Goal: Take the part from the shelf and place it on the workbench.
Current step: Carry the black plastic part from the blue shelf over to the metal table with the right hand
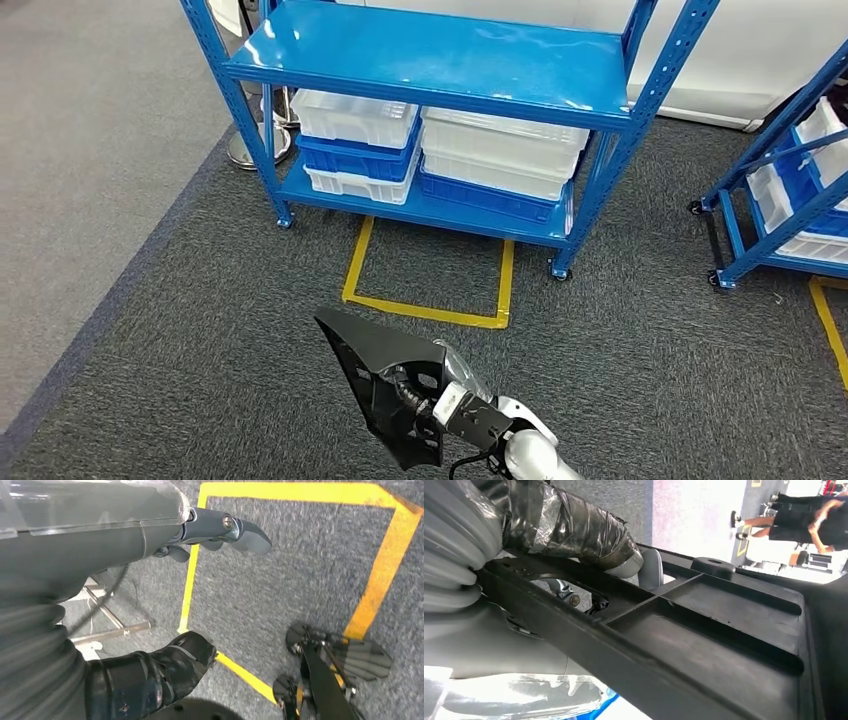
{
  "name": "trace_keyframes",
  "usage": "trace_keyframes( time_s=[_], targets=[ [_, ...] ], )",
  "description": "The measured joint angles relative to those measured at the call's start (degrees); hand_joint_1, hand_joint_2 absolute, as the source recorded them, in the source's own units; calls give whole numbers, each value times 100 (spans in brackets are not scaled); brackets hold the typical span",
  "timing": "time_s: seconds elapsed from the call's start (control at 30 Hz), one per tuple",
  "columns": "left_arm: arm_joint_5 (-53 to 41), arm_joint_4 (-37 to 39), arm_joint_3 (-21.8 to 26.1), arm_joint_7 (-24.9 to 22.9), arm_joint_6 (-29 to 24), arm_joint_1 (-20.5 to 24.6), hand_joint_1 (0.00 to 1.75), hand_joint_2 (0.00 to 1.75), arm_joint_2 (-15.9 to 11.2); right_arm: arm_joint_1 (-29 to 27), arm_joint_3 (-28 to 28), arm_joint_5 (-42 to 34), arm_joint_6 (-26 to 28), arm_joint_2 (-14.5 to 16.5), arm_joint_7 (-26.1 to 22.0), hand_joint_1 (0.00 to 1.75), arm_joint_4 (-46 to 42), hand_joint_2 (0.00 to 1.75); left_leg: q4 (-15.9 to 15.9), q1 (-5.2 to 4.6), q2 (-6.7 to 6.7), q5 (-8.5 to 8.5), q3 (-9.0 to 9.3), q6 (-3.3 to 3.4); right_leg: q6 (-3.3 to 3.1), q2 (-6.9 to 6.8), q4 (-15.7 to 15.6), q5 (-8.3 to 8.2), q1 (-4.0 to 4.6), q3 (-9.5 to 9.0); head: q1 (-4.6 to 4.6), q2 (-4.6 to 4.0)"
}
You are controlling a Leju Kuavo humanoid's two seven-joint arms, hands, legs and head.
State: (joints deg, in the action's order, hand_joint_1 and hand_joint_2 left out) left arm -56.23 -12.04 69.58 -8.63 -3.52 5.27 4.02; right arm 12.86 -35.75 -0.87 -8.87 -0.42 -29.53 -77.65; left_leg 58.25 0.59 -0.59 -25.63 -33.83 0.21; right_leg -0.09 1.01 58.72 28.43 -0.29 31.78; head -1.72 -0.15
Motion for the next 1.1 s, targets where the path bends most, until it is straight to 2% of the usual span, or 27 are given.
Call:
trace_keyframes(
  time_s=[0.07,0.1,0.17,0.2,0.23,0.27,0.3,0.33,0.4,0.43,0.5,0.53,0.57,0.63,0.67,0.7,0.73,0.77,0.8,0.83,0.9,0.93,0.97,1.03,1.07,1.1],
  targets=[
    [-14,0,-1,-1,-4,-6,0,175,-15,2,3,1,-14,-11,-9,173,-37,175,90,5,-19,-81,-54,-55,-73,-79,-70,-71,-29,2,6,0],
    [-21,0,-1,-1,-3,-9,0,175,-23,3,3,2,-23,-13,-15,173,-57,175,274,8,-14,-224,-134,-77,-109,-121,-103,-106,-46,12,11,0],
    [-26,0,-1,-1,-2,-13,0,175,-34,-2,3,2,-43,-14,-26,173,-77,175,947,24,6,-642,-402,-121,-148,-210,-111,-144,-42,56,21,0],
    [-27,0,-1,-1,-2,-16,0,175,-41,-7,3,3,-51,-15,-27,173,-81,175,1285,29,9,-797,-525,-143,-151,-258,-101,-154,-37,84,21,0],
    [-28,0,-1,-1,-2,-21,0,175,-48,-11,3,4,-60,-15,-28,173,-81,175,1481,34,14,-857,-576,-164,-150,-304,-84,-162,-34,111,21,0],
    [-29,0,-1,-1,-2,-28,0,175,-55,-13,3,6,-68,-15,-29,173,-82,175,1450,40,23,-802,-515,-178,-147,-351,-59,-167,-35,141,21,0],
    [-31,0,-1,-2,-2,-33,0,175,-62,-13,3,10,-74,-15,-31,173,-84,175,1215,49,46,-666,-354,-187,-142,-395,-27,-168,-39,168,21,0],
    [-33,0,-2,-3,-2,-34,0,175,-67,-13,3,14,-82,-15,-34,173,-89,175,831,57,113,-508,-125,-192,-131,-439,10,-164,-40,192,21,0],
    [-44,0,-8,-7,-1,-18,0,175,-73,-11,3,31,-89,-18,-42,173,-109,175,200,32,281,-338,214,-146,-84,-517,74,-156,-15,231,19,0],
    [-52,0,-10,-11,1,-13,0,175,-74,-10,3,40,-91,-20,-48,173,-122,175,56,17,327,-322,268,-104,-52,-553,91,-159,0,240,17,0],
    [-71,0,-14,-21,2,-20,0,175,-74,-9,3,58,-92,-21,-56,173,-143,175,24,3,259,-295,233,-4,14,-621,88,-183,11,239,10,0],
    [-79,0,-14,-25,1,-28,0,175,-74,-8,3,63,-92,-23,-57,173,-151,175,8,11,224,-265,224,39,53,-602,101,-173,0,240,12,0],
    [-85,0,-15,-31,1,-30,0,175,-73,-10,3,67,-93,-25,-60,173,-162,175,-10,19,188,-230,221,84,89,-518,164,-107,-12,263,11,0],
    [-89,0,-18,-44,-1,-24,0,175,-73,-14,3,71,-96,-36,-67,173,-186,175,-34,33,119,-160,193,168,138,-266,620,240,-36,446,11,0],
    [-91,0,-21,-54,-2,-20,0,175,-74,-21,3,76,-97,-46,-70,173,-194,175,-31,29,72,-134,158,192,143,-176,991,464,-38,598,10,0],
    [-93,0,-27,-60,-4,-17,0,175,-75,-31,3,81,-97,-58,-73,173,-197,175,-25,25,20,-112,123,204,143,-142,1355,640,-39,742,10,0],
    [-98,0,-33,-67,-5,-16,0,175,-77,-44,3,87,-98,-70,-73,173,-198,175,-16,21,-39,-95,92,204,140,-133,1596,718,-40,829,10,0],
    [-103,0,-40,-74,-7,-18,0,175,-79,-56,3,95,-98,-79,-74,173,-200,175,-5,18,-104,-82,65,198,131,-127,1646,686,-42,825,11,0],
    [-108,0,-47,-78,-9,-20,0,175,-81,-65,3,98,-99,-88,-74,173,-206,175,8,18,-172,-72,48,189,116,-110,1451,546,-44,702,11,0],
    [-114,0,-52,-81,-9,-21,0,175,-83,-69,3,101,-99,-96,-74,173,-216,175,20,18,-240,-64,37,177,94,-47,1098,354,-46,501,11,0],
    [-128,0,-61,-83,-9,-15,0,175,-83,-69,3,103,-99,-112,-79,173,-242,175,47,14,-369,-46,4,134,44,207,377,99,-51,124,11,0],
    [-135,0,-64,-83,-10,-9,0,175,-83,-72,3,103,-99,-119,-81,173,-254,175,55,17,-426,-31,-23,97,27,303,183,61,-46,39,11,0],
    [-142,0,-66,-83,-11,-8,0,175,-83,-75,3,104,-99,-125,-83,173,-265,175,54,22,-482,-11,-53,55,13,341,110,70,-36,19,11,0],
    [-155,0,-66,-87,-17,-22,0,175,-92,-80,3,107,-101,-133,-84,173,-287,175,46,41,-558,25,-104,-29,-35,229,64,32,-36,24,11,0],
    [-161,1,-66,-91,-20,-30,0,175,-95,-81,3,108,-101,-134,-85,173,-301,175,82,40,-493,-5,-133,-58,-70,165,39,8,-48,22,20,0],
    [-166,1,-67,-96,-23,-32,0,175,-98,-82,3,108,-101,-135,-86,173,-314,175,206,37,-373,-97,-193,-82,-105,92,11,-16,-61,21,32,0]
  ],
)
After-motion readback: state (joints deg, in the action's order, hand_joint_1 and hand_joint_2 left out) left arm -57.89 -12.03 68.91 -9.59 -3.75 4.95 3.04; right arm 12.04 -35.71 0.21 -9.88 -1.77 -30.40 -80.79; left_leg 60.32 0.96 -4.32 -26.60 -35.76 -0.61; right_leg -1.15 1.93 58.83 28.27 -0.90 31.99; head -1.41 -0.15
